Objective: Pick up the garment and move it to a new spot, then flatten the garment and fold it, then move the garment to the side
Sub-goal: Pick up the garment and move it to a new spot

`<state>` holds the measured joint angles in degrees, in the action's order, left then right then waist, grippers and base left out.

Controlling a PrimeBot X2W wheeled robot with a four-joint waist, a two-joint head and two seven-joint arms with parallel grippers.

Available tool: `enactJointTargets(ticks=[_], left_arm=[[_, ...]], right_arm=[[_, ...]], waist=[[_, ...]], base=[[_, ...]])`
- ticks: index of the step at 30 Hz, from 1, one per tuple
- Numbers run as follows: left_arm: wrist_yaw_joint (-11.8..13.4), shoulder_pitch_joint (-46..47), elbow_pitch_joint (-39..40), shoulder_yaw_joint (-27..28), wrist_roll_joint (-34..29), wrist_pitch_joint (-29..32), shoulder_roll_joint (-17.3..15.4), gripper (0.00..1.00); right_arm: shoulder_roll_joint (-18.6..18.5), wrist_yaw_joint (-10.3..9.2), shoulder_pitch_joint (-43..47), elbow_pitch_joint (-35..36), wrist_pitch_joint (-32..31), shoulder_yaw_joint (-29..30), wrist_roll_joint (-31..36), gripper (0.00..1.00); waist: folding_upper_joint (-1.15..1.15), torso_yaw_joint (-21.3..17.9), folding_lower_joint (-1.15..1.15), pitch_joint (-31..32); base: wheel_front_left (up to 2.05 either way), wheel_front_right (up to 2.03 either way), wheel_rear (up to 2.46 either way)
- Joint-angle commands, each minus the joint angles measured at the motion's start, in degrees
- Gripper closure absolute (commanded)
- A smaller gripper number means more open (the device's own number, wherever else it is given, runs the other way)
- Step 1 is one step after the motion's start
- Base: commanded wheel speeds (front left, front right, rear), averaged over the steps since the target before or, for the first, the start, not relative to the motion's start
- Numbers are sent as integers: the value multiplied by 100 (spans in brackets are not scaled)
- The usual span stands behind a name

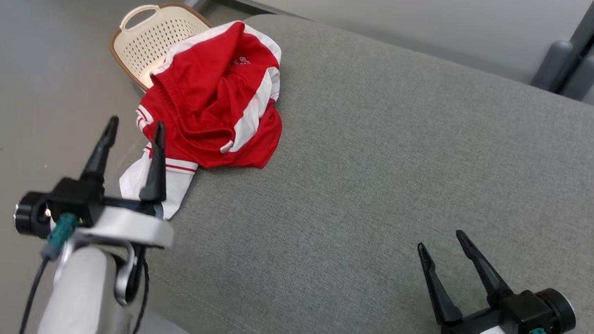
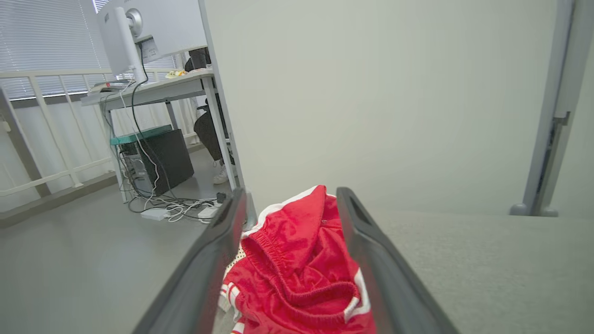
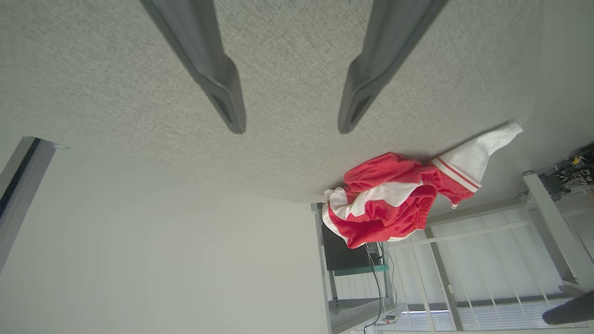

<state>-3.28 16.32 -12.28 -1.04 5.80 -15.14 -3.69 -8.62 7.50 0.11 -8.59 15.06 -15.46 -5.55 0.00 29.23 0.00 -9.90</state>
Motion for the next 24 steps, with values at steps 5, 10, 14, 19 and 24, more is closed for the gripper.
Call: enactJointTargets(ticks=[5,10,14,19,24], left_arm=[[15,1770,-1963,335,59,62,-320,0],[-51,3130,-3544,504,235,585,-669,0],[-199,3871,-4293,490,324,773,-944,0],[-312,4509,-5011,400,385,1004,-1112,0],[-365,4849,-5640,379,510,1356,-1218,0]], right_arm=[[-422,-2,-229,179,17,3,122,0],[-619,-3,-413,380,16,184,161,0],[-738,-3,-532,518,16,316,243,0],[-917,-9,-468,628,1,458,301,0],[-1010,-16,-566,693,-33,500,297,0]], waist=[[0,-359,0,-820],[0,-661,0,-1347],[0,-845,0,-1757],[0,-932,0,-2188],[0,-1065,0,-2512]], base=[[0,0,0],[0,0,0],[0,0,0],[0,0,0],[0,0,0]])
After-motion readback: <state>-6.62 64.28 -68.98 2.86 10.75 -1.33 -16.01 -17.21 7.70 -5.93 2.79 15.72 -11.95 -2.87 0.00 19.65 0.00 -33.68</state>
